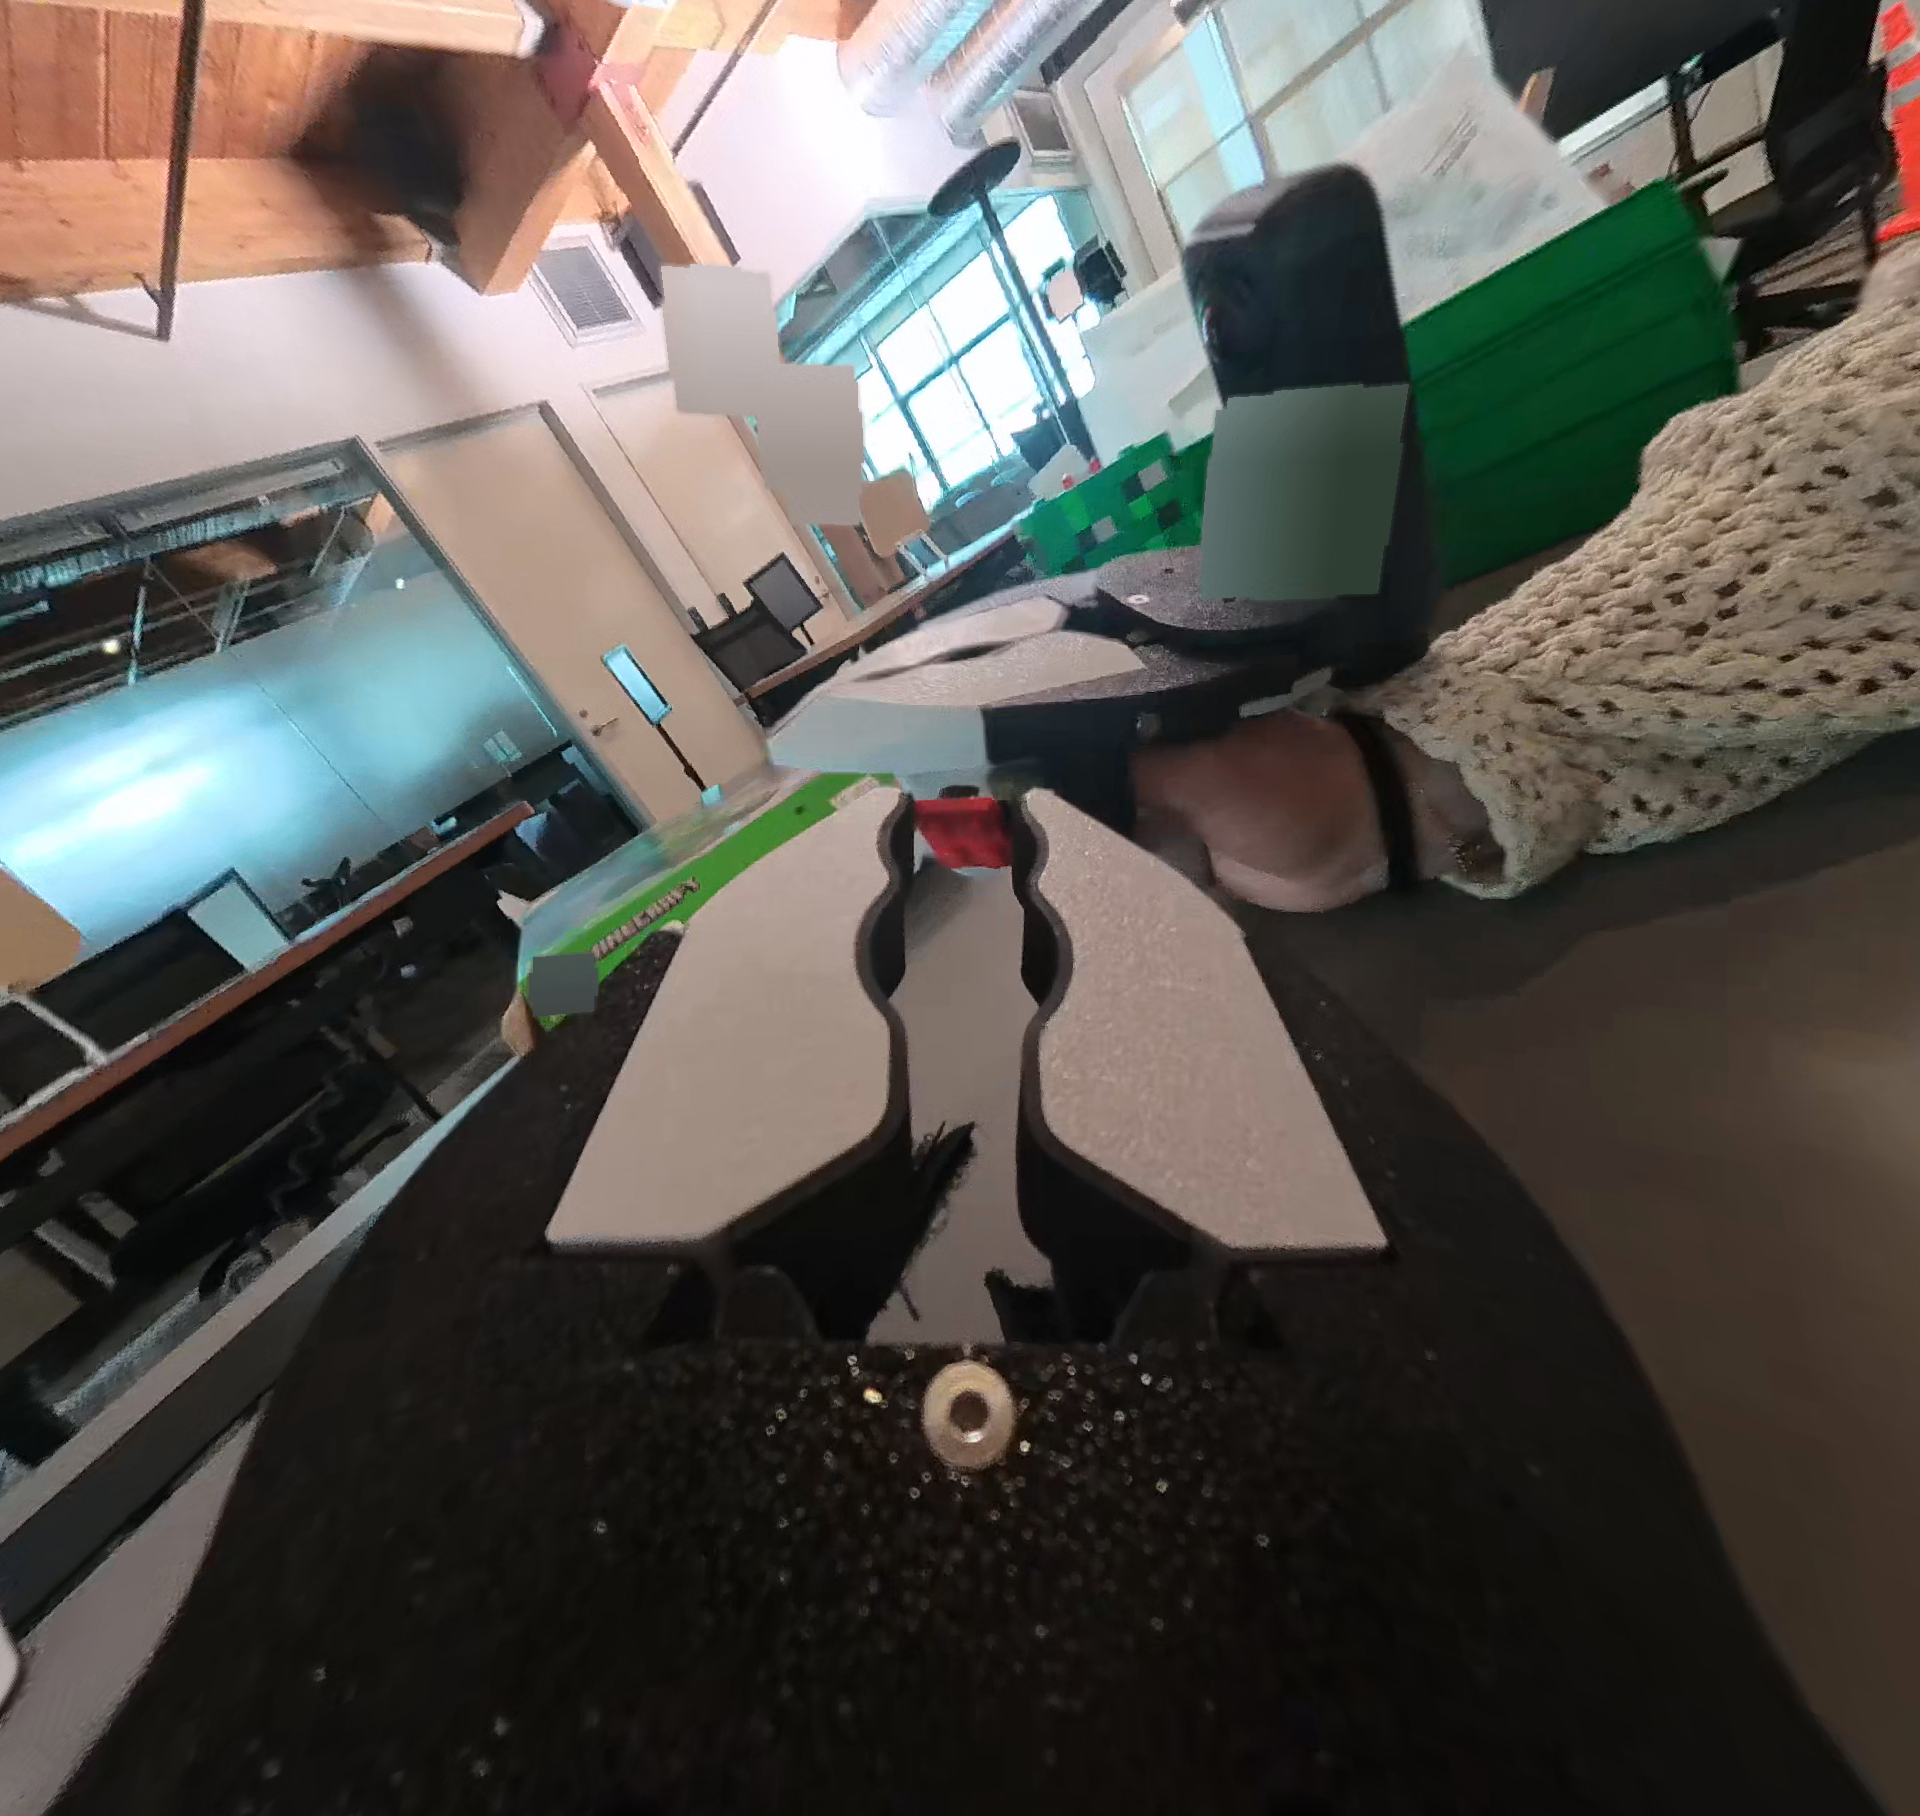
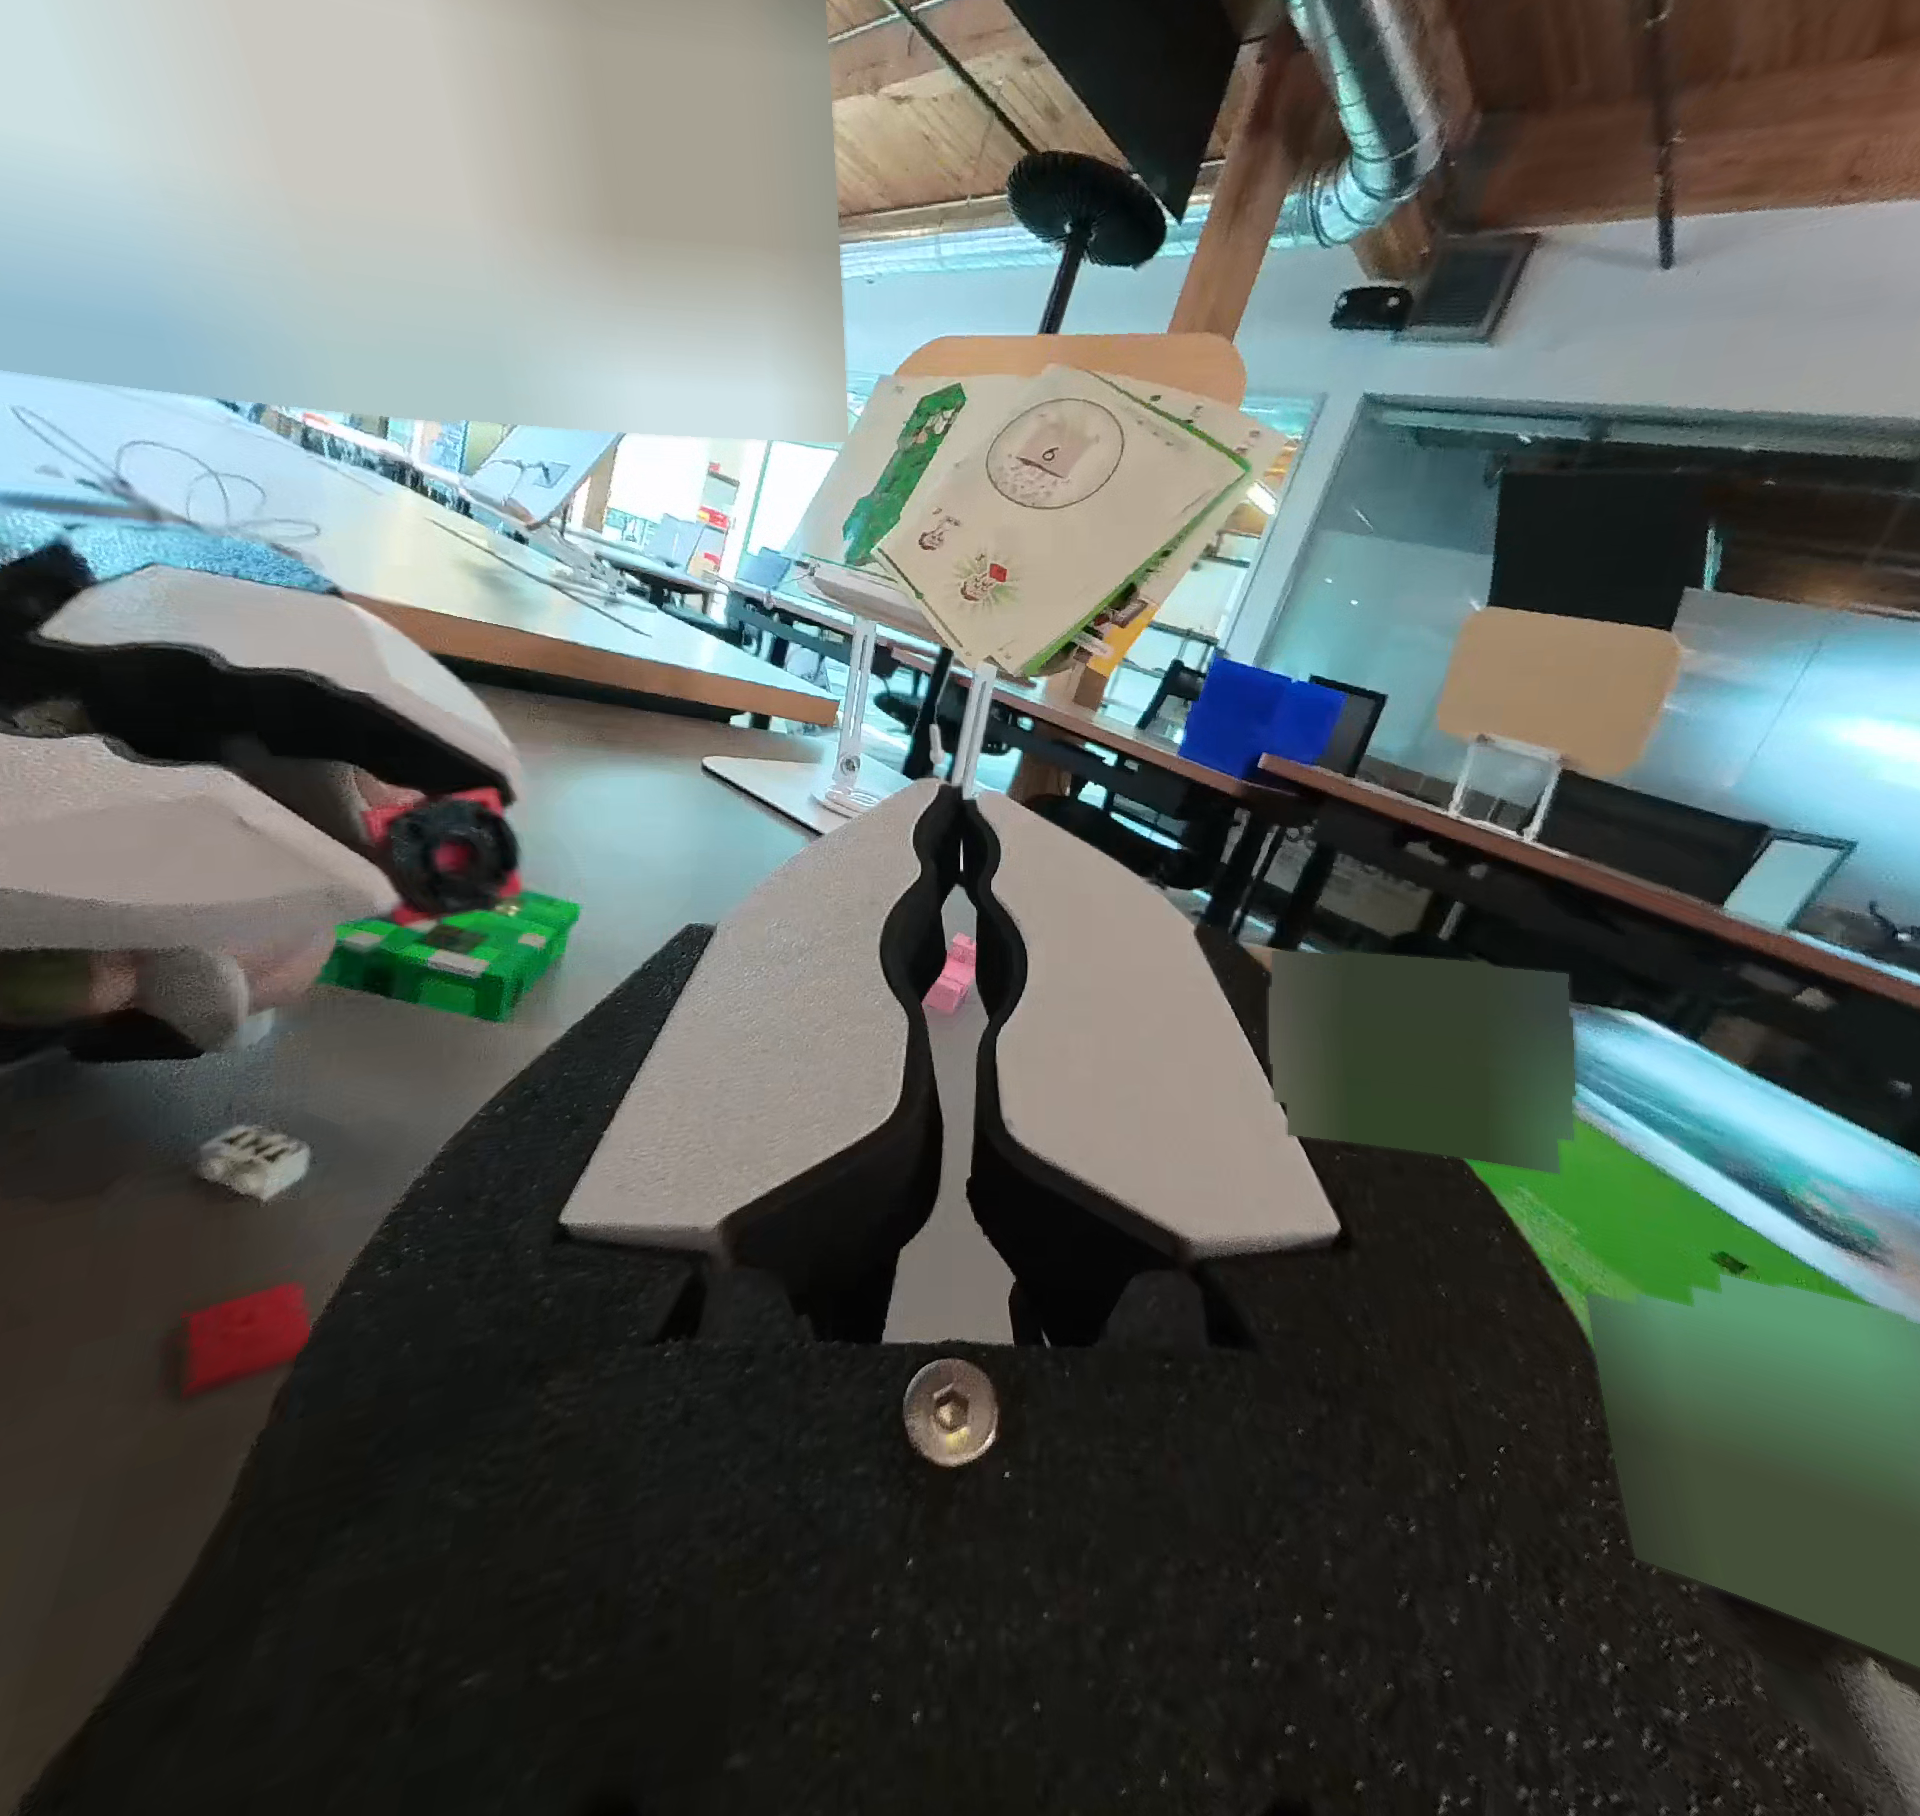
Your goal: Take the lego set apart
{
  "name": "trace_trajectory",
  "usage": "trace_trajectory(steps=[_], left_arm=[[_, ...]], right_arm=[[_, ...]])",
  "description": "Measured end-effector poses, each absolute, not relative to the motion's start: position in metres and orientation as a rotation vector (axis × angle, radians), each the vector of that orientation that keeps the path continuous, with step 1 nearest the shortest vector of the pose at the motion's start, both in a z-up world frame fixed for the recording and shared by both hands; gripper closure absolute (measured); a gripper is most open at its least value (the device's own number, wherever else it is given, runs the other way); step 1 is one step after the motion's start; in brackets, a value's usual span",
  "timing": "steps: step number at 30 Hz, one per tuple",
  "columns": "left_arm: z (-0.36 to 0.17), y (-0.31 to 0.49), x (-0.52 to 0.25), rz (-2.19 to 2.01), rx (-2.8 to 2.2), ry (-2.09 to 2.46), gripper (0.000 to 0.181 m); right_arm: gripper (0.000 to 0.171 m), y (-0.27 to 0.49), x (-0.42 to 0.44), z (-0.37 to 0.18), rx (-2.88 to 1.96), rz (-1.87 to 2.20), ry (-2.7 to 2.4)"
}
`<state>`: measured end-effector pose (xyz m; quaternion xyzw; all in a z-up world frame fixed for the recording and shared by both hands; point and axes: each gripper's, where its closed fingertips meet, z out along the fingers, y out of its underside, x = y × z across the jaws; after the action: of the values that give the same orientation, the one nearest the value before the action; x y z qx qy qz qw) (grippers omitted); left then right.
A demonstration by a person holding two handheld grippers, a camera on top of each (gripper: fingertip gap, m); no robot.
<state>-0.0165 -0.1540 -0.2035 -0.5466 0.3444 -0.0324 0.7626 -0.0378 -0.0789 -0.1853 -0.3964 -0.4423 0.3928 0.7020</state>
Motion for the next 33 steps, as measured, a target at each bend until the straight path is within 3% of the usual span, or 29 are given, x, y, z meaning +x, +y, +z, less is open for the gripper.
trace_trajectory(steps=[26,33], left_arm=[[-0.209,-0.141,-0.027,-0.092,-1.262,0.686,0.164],[-0.206,-0.142,-0.03,-0.404,-1.282,0.62,0.164]], right_arm=[[0.171,-0.098,-0.036,-0.204,-0.886,0.743,-1.125],[0.171,-0.094,-0.03,-0.203,-0.927,0.804,-1.089]])
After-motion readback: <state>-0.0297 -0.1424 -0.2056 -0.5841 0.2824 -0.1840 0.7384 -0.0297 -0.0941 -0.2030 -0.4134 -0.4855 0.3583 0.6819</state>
